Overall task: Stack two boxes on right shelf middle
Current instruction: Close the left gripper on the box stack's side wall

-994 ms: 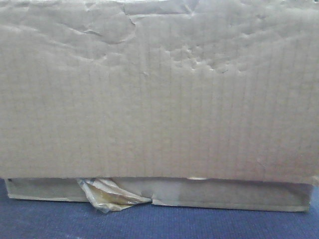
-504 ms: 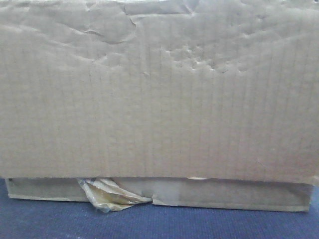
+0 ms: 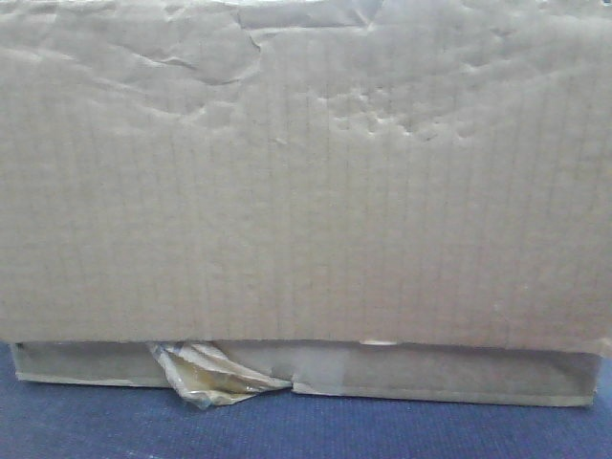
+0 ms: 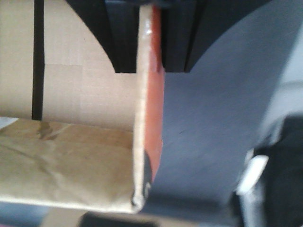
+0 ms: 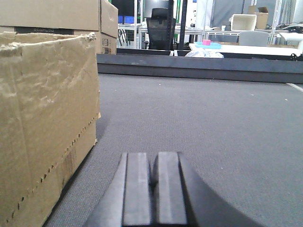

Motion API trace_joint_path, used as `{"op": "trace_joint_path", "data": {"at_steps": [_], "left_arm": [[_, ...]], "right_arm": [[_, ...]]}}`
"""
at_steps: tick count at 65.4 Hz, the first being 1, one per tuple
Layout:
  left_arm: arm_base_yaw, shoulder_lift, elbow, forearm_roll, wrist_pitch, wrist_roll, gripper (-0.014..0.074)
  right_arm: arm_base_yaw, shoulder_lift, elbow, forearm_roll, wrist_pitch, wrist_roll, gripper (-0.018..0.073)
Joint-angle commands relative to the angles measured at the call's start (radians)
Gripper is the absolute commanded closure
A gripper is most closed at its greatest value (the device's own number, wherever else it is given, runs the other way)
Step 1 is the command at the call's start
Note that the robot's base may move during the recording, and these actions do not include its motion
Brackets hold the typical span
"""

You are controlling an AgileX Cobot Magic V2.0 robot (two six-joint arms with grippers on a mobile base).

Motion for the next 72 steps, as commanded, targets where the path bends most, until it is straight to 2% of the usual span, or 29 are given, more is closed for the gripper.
{"op": "trace_joint_path", "data": {"at_steps": [1, 10, 20, 30, 34, 39, 47, 51, 59, 72], "left_arm": [[-0.090, -0.012, -0.054, 0.048, -0.010, -0.134, 0.0707], [-0.241, -0.012, -0.065, 0.157, -0.010, -0.251, 0.0707], [-0.393, -0.008, -0.013, 0.213, -0.010, -0.345, 0.0707], [-0.509, -0.008, 0.124, 0.276, -0.010, -0.424, 0.0707], [-0.544, -0.008, 0.195, 0.315, -0.010, -0.458, 0.0707], [-0.583, -0.008, 0.273, 0.324, -0.010, -0.492, 0.0707], [-0.624, -0.008, 0.391, 0.324, -0.010, -0.519, 0.0707], [-0.633, -0.008, 0.445, 0.322, -0.054, -0.521, 0.0707], [-0.633, 0.005, 0.535, 0.306, -0.101, -0.521, 0.0707], [-0.633, 0.039, 0.580, 0.301, -0.122, -0.509, 0.0707]], "right_arm": [[-0.005, -0.003, -0.001, 0.004, -0.016, -0.004, 0.0721], [-0.005, -0.003, -0.001, 0.004, -0.016, -0.004, 0.0721], [-0.005, -0.003, -0.001, 0.004, -0.016, -0.004, 0.0721], [-0.005, -0.003, -0.001, 0.004, -0.016, -0.004, 0.0721], [-0.005, -0.003, -0.001, 0.004, -0.016, -0.004, 0.0721], [-0.005, -0.003, -0.001, 0.004, -0.016, -0.004, 0.0721], [-0.005, -0.003, -0.001, 0.004, -0.016, -0.004, 0.0721], [-0.005, -0.003, -0.001, 0.004, -0.016, -0.004, 0.0721], [-0.005, -0.003, -0.001, 0.004, -0.016, -0.004, 0.0721], [-0.005, -0.003, -0.001, 0.004, -0.016, -0.004, 0.0721]]}}
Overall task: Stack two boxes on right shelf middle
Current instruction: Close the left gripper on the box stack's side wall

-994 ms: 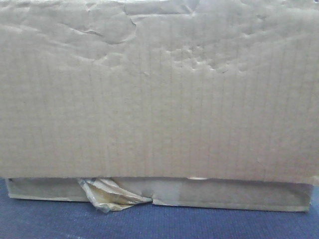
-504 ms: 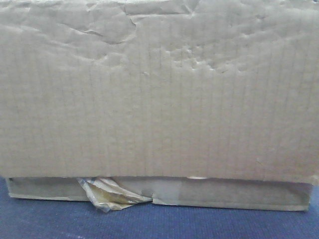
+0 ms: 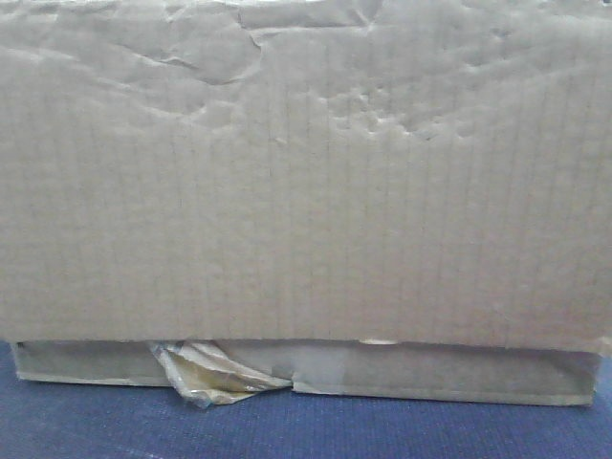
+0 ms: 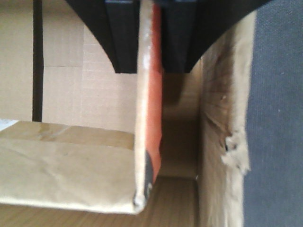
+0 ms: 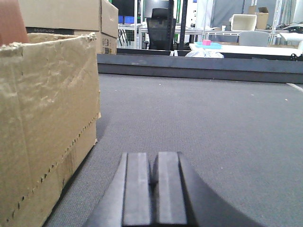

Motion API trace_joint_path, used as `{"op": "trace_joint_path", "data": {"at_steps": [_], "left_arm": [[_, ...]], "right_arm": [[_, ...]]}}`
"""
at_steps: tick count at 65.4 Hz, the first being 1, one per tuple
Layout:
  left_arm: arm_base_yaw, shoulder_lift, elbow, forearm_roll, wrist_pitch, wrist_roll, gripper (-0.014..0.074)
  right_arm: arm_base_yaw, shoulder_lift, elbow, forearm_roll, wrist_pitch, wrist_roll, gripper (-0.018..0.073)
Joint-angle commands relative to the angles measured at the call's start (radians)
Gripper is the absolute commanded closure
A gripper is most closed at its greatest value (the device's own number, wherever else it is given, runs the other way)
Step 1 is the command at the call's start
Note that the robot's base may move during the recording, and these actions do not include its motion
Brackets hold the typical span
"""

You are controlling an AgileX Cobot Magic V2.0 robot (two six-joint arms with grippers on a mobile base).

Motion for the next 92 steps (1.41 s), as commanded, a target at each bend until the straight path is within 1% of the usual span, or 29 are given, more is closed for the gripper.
{"op": "trace_joint_path", "data": {"at_steps": [1, 8, 12, 17, 26, 30, 33, 40, 42, 45, 50, 55, 59, 66, 69, 74, 77, 86, 92], "left_arm": [[-0.007, 0.013, 0.007, -0.013, -0.033, -0.002, 0.0707], [-0.007, 0.032, 0.008, -0.013, -0.033, 0.000, 0.0703], [-0.007, 0.032, 0.008, -0.011, -0.040, 0.000, 0.0675], [-0.007, 0.034, 0.008, -0.011, -0.044, 0.000, 0.0603], [-0.007, 0.034, 0.008, -0.013, -0.047, 0.020, 0.0417], [-0.007, 0.034, 0.008, -0.013, -0.059, 0.020, 0.0365], [-0.007, 0.034, 0.001, -0.020, -0.061, 0.022, 0.0350], [-0.007, 0.032, -0.031, -0.060, -0.054, 0.032, 0.0351], [-0.007, 0.027, -0.047, -0.072, -0.052, 0.053, 0.0351], [-0.007, 0.017, -0.079, -0.077, -0.038, 0.073, 0.0351], [-0.007, 0.005, -0.131, -0.068, -0.003, 0.076, 0.0351], [-0.005, -0.013, -0.184, -0.027, 0.034, 0.076, 0.0351], [-0.005, -0.024, -0.217, 0.029, 0.079, 0.076, 0.0351], [-0.001, -0.039, -0.233, 0.136, 0.079, 0.076, 0.0351], [0.011, -0.043, -0.223, 0.129, 0.079, 0.083, 0.0351], [0.038, -0.043, -0.199, 0.071, 0.079, 0.106, 0.0351], [0.053, -0.043, -0.181, 0.045, 0.079, 0.106, 0.0351], [0.074, -0.045, -0.107, 0.039, 0.079, 0.106, 0.0351], [0.076, -0.045, -0.063, 0.039, 0.079, 0.106, 0.0351]], "right_arm": [[-0.005, -0.003, -0.001, 0.004, -0.016, -0.004, 0.0721], [-0.005, -0.003, -0.001, 0.004, -0.016, -0.004, 0.0721], [-0.005, -0.003, -0.001, 0.004, -0.016, -0.004, 0.0721], [-0.005, -0.003, -0.001, 0.004, -0.016, -0.004, 0.0721], [-0.005, -0.003, -0.001, 0.004, -0.016, -0.004, 0.0721], [-0.005, -0.003, -0.001, 0.004, -0.016, -0.004, 0.0721], [-0.005, -0.003, -0.001, 0.004, -0.016, -0.004, 0.0721], [-0.005, -0.003, -0.001, 0.004, -0.016, -0.004, 0.0721], [-0.005, -0.003, -0.001, 0.004, -0.016, -0.004, 0.0721], [-0.005, -0.003, -0.001, 0.004, -0.016, -0.004, 0.0721], [-0.005, -0.003, -0.001, 0.004, -0.016, -0.004, 0.0721], [-0.005, -0.003, -0.001, 0.004, -0.016, -0.004, 0.0721], [-0.005, -0.003, -0.001, 0.004, -0.016, -0.004, 0.0721], [-0.005, -0.003, -0.001, 0.004, -0.016, -0.004, 0.0721], [-0.005, -0.003, -0.001, 0.004, -0.016, -0.004, 0.0721], [-0.005, -0.003, -0.001, 0.004, -0.016, -0.004, 0.0721], [-0.005, -0.003, -0.001, 0.004, -0.016, -0.004, 0.0721], [-0.005, -0.003, -0.001, 0.004, -0.016, -0.004, 0.0721], [-0.005, -0.003, -0.001, 0.004, -0.016, -0.004, 0.0721]]}}
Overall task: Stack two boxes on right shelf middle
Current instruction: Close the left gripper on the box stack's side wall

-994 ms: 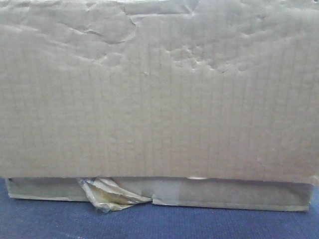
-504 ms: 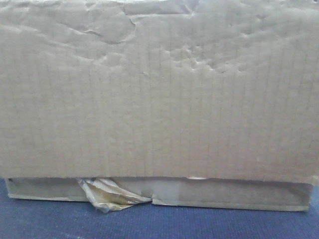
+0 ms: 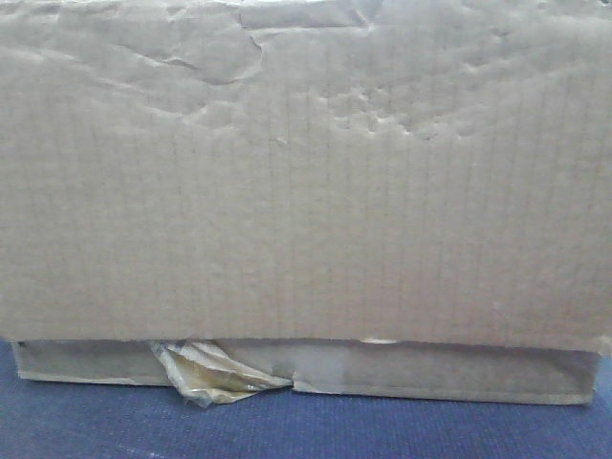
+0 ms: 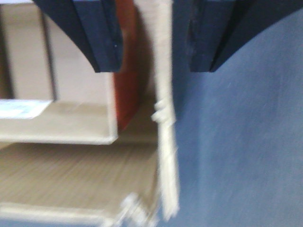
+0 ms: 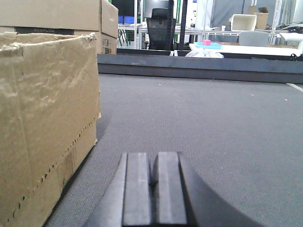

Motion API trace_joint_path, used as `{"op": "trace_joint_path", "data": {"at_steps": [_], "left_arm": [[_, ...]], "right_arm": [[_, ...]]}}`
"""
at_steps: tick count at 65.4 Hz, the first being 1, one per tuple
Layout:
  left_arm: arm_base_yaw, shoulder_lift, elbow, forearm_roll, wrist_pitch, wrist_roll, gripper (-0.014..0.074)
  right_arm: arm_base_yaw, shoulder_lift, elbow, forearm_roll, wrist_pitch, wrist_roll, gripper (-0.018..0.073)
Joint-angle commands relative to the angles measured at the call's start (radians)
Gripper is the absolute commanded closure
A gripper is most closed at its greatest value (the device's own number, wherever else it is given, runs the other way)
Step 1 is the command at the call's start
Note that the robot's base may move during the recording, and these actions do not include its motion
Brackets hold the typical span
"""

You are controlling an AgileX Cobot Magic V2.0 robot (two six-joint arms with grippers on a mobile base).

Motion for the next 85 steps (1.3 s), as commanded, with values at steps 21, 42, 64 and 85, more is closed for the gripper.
{"op": "trace_joint_path", "data": {"at_steps": [21, 42, 64, 85], "left_arm": [[0.007, -0.005, 0.172, -0.061, -0.003, 0.010, 0.0351], [0.007, -0.005, 0.209, -0.103, -0.003, 0.054, 0.0351], [0.037, -0.003, 0.222, -0.115, -0.003, 0.056, 0.0351], [0.035, -0.003, 0.229, -0.130, -0.003, 0.083, 0.0351]], "right_arm": [[-0.005, -0.003, -0.001, 0.004, -0.016, -0.004, 0.0721], [-0.005, -0.003, -0.001, 0.004, -0.016, -0.004, 0.0721], [-0.005, -0.003, -0.001, 0.004, -0.016, -0.004, 0.0721], [-0.005, -0.003, -0.001, 0.004, -0.016, -0.004, 0.0721]]}}
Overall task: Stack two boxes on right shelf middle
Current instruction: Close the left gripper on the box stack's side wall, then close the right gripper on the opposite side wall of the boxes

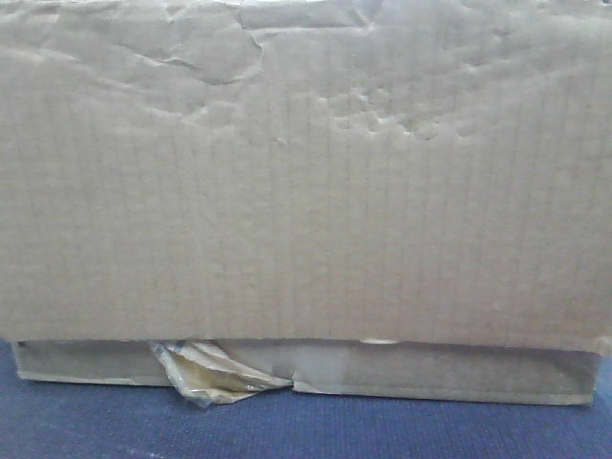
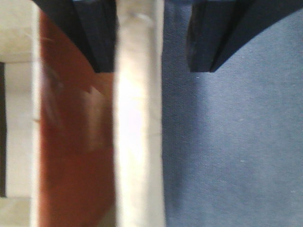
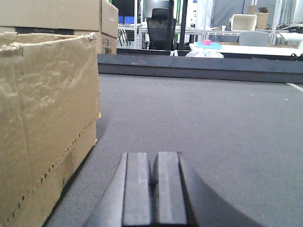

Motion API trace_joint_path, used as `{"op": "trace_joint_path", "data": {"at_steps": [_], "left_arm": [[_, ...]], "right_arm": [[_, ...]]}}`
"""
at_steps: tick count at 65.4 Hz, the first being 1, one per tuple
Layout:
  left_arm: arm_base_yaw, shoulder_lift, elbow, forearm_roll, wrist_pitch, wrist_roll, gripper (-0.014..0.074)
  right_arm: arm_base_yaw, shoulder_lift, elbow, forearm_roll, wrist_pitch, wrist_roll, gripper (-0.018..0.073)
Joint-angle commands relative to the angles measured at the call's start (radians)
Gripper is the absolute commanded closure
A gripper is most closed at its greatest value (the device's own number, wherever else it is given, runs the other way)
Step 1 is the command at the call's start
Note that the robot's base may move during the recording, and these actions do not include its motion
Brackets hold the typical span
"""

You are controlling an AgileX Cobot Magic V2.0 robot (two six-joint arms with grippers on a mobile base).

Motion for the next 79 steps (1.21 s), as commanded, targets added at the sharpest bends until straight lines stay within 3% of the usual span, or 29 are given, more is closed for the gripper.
{"op": "trace_joint_path", "data": {"at_steps": [1, 28, 37, 41, 48, 59, 79], "left_arm": [[-0.001, -0.003, 0.001, -0.009, -0.003, 0.008, 0.0351], [-0.001, -0.003, 0.001, -0.009, -0.003, 0.020, 0.0351], [-0.001, -0.003, 0.001, -0.009, -0.003, 0.020, 0.0351], [-0.001, -0.003, 0.001, -0.009, -0.003, 0.020, 0.0351], [-0.001, -0.003, 0.001, -0.009, -0.003, 0.020, 0.0351], [-0.001, -0.003, 0.001, -0.009, -0.003, 0.024, 0.0351], [-0.001, -0.003, 0.001, -0.009, -0.003, 0.027, 0.0351]], "right_arm": [[-0.005, -0.003, -0.001, 0.004, -0.016, -0.004, 0.0721], [-0.005, -0.003, -0.001, 0.004, -0.018, -0.004, 0.0721], [-0.005, -0.003, -0.001, 0.004, -0.184, -0.004, 0.0721], [-0.005, -0.003, -0.011, 0.004, -0.195, -0.004, 0.0721], [-0.005, -0.003, -0.115, 0.019, -0.022, -0.002, 0.0721], [-0.005, 0.091, -0.334, 0.150, 0.319, -0.002, 0.0721], [-0.005, 0.509, -0.615, 0.150, 0.731, -0.002, 0.0721]]}}
